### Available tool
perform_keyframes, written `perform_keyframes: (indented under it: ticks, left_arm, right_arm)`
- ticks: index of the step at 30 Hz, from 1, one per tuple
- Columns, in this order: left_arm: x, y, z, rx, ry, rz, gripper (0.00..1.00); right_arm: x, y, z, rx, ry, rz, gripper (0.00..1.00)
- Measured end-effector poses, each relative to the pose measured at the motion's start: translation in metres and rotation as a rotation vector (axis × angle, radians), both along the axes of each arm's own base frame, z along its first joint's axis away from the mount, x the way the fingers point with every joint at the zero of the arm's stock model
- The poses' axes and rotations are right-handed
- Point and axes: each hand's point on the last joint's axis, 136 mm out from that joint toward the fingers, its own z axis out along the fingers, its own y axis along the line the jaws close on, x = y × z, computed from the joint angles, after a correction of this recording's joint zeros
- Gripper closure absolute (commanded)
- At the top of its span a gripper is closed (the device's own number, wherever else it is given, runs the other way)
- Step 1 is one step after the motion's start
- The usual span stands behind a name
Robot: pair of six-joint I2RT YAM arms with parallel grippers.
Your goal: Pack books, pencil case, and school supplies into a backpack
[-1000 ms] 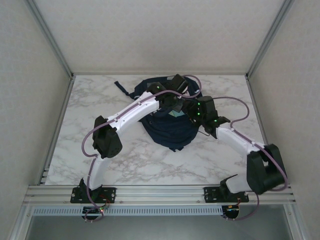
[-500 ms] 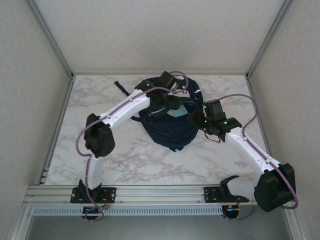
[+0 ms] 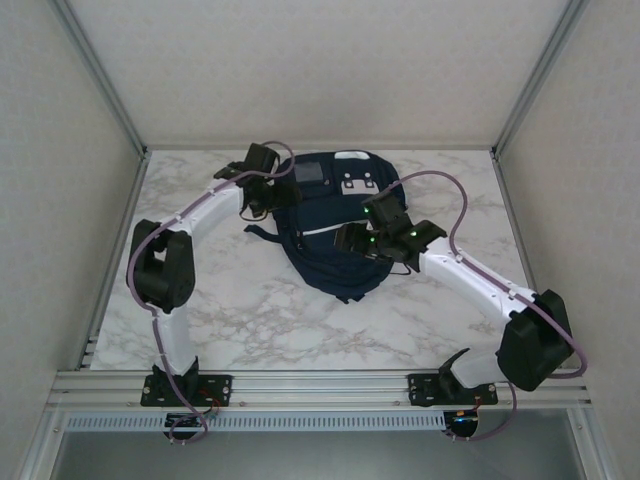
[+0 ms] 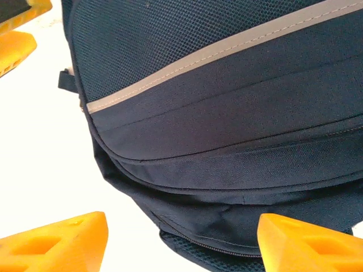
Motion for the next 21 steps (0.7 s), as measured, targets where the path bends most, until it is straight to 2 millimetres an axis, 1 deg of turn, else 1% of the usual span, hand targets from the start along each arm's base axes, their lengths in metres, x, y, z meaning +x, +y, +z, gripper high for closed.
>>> perform_keyframes:
  ticks: [2,7,9,10,11,12,13,14,15,16,17,21]
  left_arm:
    - [-0.002,0.000,-0.004,-0.016,0.013,0.005,0.22]
    - [0.006,-0.016,0.002,-0.101,-0.013,-0.011,0.22]
    - [0.012,-0.022,0.000,-0.131,-0.024,-0.017,0.23]
    - [0.015,-0.025,-0.006,-0.144,-0.018,-0.018,0.24]
    - [0.017,-0.028,-0.011,-0.153,-0.011,-0.020,0.29]
    - [0.019,-0.031,-0.021,-0.160,0.002,-0.019,0.36]
    - [0.021,-0.034,-0.031,-0.171,0.019,-0.017,0.49]
    - [0.022,-0.036,-0.037,-0.177,0.029,-0.015,0.64]
    - [0.023,-0.037,-0.040,-0.187,0.032,-0.022,0.76]
    - [0.025,-0.040,-0.041,-0.201,0.033,-0.024,0.87]
    - [0.025,-0.042,-0.040,-0.211,0.028,-0.032,0.99]
    - [0.023,-0.044,-0.038,-0.233,0.008,-0.045,1.00]
  right_arm:
    - [0.001,-0.002,-0.003,-0.012,0.004,-0.008,0.30]
    - [0.002,-0.006,-0.008,-0.025,0.001,-0.029,0.30]
    - [0.001,-0.009,-0.015,-0.041,0.009,-0.040,0.30]
    - [0.000,-0.012,-0.019,-0.053,0.014,-0.049,0.30]
    - [-0.001,-0.015,-0.022,-0.063,0.018,-0.057,0.30]
    - [-0.001,-0.017,-0.027,-0.076,0.023,-0.067,0.30]
    - [-0.001,-0.020,-0.031,-0.087,0.028,-0.075,0.30]
    - [-0.002,-0.022,-0.037,-0.102,0.037,-0.084,0.30]
    - [-0.002,-0.025,-0.041,-0.115,0.042,-0.092,0.30]
    - [-0.002,-0.027,-0.046,-0.129,0.049,-0.101,0.30]
    - [-0.002,-0.029,-0.050,-0.141,0.055,-0.109,0.30]
    - [0.008,-0.048,-0.066,-0.192,0.054,-0.183,0.34]
